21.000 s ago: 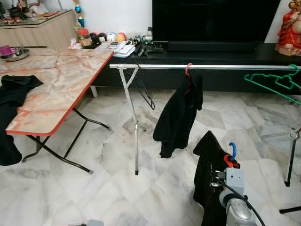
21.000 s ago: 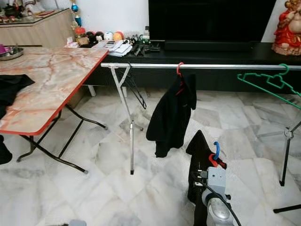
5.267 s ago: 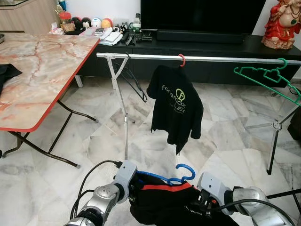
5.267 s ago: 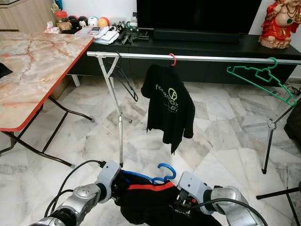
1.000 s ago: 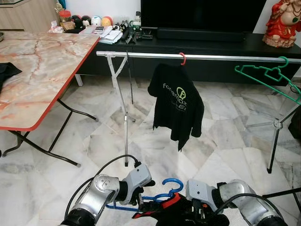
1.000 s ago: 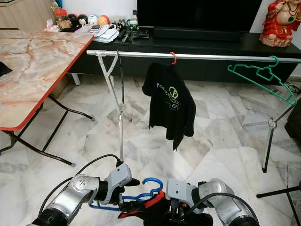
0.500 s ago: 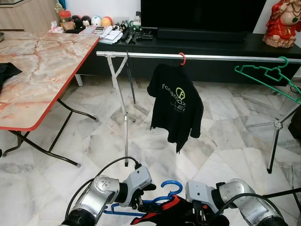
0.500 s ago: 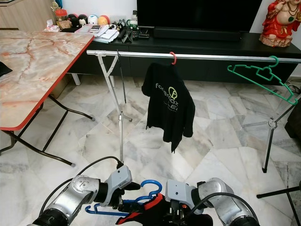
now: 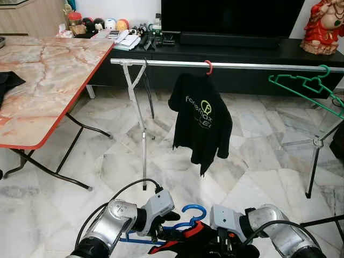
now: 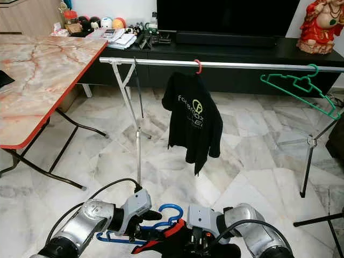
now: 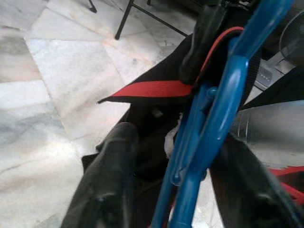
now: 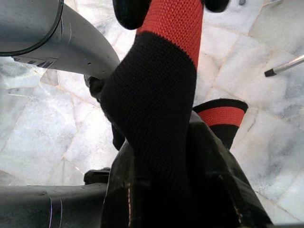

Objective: Hang hanger

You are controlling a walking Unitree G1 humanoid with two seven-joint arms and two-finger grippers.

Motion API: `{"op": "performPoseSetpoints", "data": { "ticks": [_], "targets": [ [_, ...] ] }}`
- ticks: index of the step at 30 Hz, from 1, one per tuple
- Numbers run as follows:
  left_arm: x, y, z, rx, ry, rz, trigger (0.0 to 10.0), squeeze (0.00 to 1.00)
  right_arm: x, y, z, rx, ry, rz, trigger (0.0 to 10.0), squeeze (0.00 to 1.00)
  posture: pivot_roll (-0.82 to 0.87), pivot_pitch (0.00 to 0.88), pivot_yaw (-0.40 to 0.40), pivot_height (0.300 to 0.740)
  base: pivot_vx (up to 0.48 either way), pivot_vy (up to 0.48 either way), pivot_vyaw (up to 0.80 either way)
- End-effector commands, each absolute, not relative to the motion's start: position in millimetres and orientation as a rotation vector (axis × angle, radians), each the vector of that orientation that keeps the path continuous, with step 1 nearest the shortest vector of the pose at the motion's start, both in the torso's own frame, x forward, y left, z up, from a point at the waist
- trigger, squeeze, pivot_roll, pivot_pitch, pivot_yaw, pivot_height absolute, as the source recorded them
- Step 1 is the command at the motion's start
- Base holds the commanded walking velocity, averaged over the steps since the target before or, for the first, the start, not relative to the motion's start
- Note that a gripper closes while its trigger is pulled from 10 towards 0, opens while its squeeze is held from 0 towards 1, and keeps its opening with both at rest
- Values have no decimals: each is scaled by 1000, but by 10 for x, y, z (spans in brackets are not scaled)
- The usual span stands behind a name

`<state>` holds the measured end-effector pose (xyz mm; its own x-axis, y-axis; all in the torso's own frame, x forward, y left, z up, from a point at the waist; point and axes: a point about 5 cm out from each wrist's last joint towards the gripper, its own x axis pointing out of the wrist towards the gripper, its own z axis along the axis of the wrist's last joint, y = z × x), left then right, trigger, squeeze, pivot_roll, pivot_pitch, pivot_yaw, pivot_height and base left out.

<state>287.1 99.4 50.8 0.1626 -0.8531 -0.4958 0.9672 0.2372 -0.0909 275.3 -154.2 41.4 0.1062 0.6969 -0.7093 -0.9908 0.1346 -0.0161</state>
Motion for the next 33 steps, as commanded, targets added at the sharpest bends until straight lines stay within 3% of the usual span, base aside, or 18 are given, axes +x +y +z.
{"op": "performPoseSetpoints", "data": {
  "ticks": [1, 30, 31, 32, 33],
  "targets": [
    [2841, 992, 476, 263, 520, -1330, 0, 0, 2802, -1534, 482, -557, 586, 1337, 10000, 0, 61, 125, -41, 740, 0, 0, 0],
    [2852, 999, 487, 254, 521, -1328, 0, 0, 2832, -1517, 528, -509, 552, 1319, 10000, 0, 63, 134, -40, 740, 0, 0, 0],
    [2852, 1000, 487, 252, 521, -1327, 0, 0, 2831, -1514, 541, -483, 539, 1320, 10000, 192, 64, 135, -39, 740, 0, 0, 0],
    [2852, 1002, 486, 251, 522, -1327, 0, 0, 2833, -1507, 559, -453, 523, 1319, 10000, 655, 64, 135, -39, 740, 0, 0, 0],
    [2852, 1004, 485, 251, 522, -1326, 0, 0, 2836, -1495, 584, -414, 507, 1322, 10000, 1000, 64, 135, -39, 740, 0, 0, 0]
  ]
}}
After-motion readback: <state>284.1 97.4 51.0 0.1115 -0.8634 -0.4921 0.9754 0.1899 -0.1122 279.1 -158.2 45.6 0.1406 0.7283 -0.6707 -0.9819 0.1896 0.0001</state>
